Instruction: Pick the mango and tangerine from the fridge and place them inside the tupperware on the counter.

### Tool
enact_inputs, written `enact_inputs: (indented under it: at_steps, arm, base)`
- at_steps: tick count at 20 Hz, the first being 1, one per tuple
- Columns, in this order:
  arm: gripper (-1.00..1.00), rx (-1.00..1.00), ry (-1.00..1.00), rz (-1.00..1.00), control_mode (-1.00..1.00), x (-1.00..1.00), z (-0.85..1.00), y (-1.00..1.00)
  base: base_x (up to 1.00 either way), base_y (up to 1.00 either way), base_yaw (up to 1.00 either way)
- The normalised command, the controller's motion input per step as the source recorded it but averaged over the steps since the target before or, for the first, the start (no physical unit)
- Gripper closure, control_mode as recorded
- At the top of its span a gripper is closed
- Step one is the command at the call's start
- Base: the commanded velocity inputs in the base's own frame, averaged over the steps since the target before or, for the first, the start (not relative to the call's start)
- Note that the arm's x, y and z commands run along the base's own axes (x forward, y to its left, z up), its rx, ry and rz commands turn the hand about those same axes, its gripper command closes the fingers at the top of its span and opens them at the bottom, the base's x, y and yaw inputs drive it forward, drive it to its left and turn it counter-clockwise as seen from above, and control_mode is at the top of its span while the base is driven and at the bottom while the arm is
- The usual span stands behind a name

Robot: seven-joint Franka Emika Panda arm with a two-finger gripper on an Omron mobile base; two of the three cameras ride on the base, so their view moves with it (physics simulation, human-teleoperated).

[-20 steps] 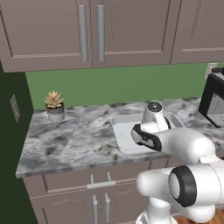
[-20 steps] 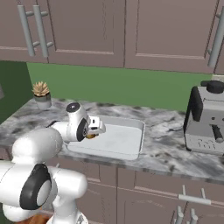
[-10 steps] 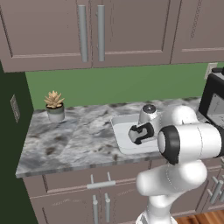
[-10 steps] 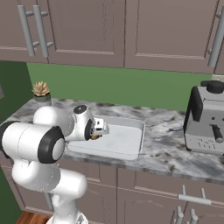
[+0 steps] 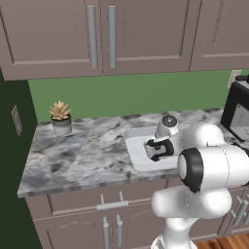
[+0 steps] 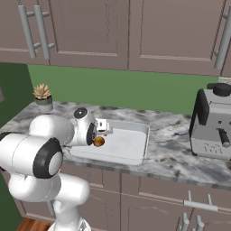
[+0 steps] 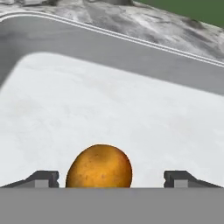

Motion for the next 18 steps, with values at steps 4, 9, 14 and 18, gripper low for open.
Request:
enact_inputs:
  at_steps: [4, 9, 14, 18]
  arm:
    - [-1.00, 0.00, -0.20, 0.00, -1.00, -0.10, 0.55, -0.08]
    - [-1.00, 0.00, -0.13, 0.00, -1.00, -0.57, 0.84, -0.22]
    - [-1.00, 0.02, -0.10, 0.01, -1.00, -0.97, 1.00, -0.02]
    - [-1.00, 0.24, -0.01, 0.00, -1.00, -0.83, 1.00, -0.12]
  base:
    - [0.00, 0.00, 0.00]
    - [0.00, 0.00, 0.00]
    - [0.00, 0.00, 0.00]
    - [0.00, 0.00, 0.00]
